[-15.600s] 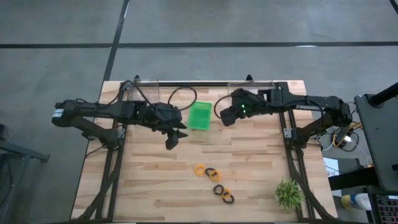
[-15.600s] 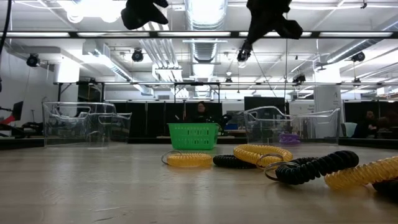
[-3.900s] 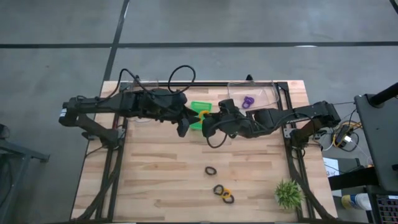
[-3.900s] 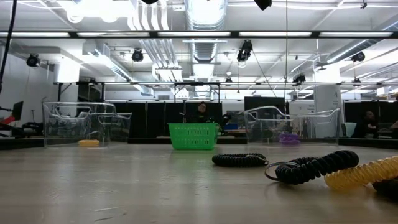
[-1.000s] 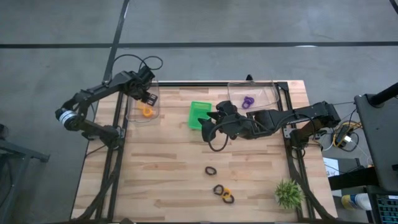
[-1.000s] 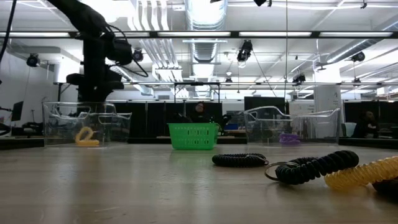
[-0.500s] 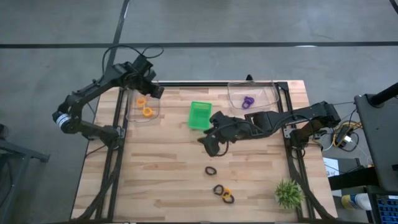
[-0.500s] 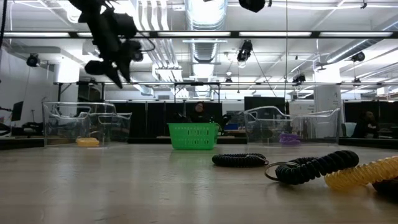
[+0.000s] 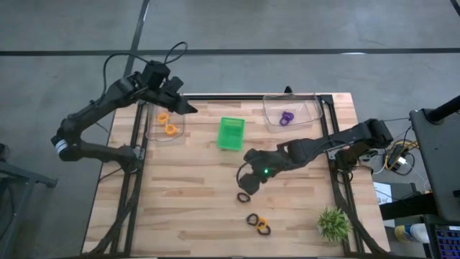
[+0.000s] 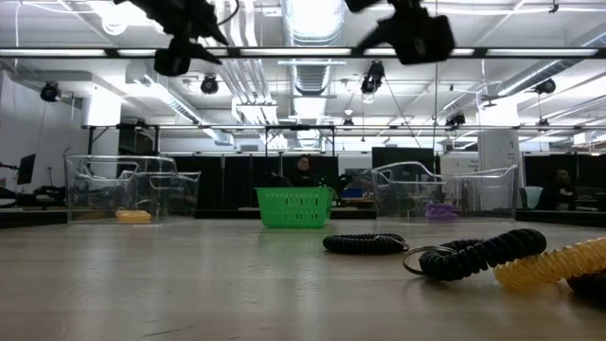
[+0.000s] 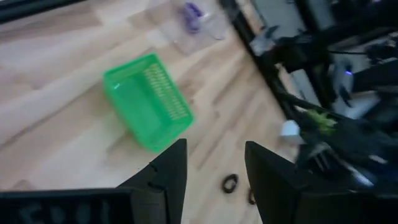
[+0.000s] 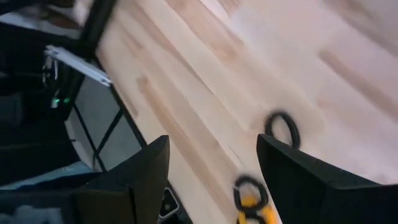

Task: Sort spring keychains
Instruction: Put the yellow spring keychain into the left transparent bin

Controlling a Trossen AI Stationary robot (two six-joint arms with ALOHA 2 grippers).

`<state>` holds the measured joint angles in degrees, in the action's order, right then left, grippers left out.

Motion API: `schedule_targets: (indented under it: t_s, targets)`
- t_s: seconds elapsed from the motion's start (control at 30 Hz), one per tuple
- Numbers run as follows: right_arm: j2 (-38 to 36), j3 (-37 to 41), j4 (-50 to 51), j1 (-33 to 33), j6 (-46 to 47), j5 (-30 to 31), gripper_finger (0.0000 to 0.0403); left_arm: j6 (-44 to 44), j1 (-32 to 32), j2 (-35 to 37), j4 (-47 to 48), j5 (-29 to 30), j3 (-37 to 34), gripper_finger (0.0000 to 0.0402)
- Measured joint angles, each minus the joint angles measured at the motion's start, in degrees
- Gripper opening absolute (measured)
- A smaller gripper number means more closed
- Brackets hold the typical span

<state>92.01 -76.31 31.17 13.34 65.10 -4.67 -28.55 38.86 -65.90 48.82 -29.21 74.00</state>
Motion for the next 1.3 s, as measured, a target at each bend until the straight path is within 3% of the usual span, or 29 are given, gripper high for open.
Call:
schedule_targets:
  t_s: [0.27,0.67,0.97,1.3]
  targets:
    - [2.8,6.2,-0.1,3.0,10.7,-7.0,0.0233,-6.2,-7.5,4.2,-4.9,0.0,0.0,0.0153]
    - [10.5,6.5,-0.2,10.7,17.5,-18.3,0.0233,-12.6,-15.2,6.6,-13.1,0.1,-0.1,0.0153]
    - [17.0,6.3,-0.8,12.8,23.1,-18.4,0.0233,-13.6,-16.2,6.5,-14.6,0.3,-0.1,0.0153]
    - [22.0,4.8,0.0,12.9,22.7,-18.7,0.0218,-13.8,-16.2,6.5,-14.6,0.6,-0.1,0.0153]
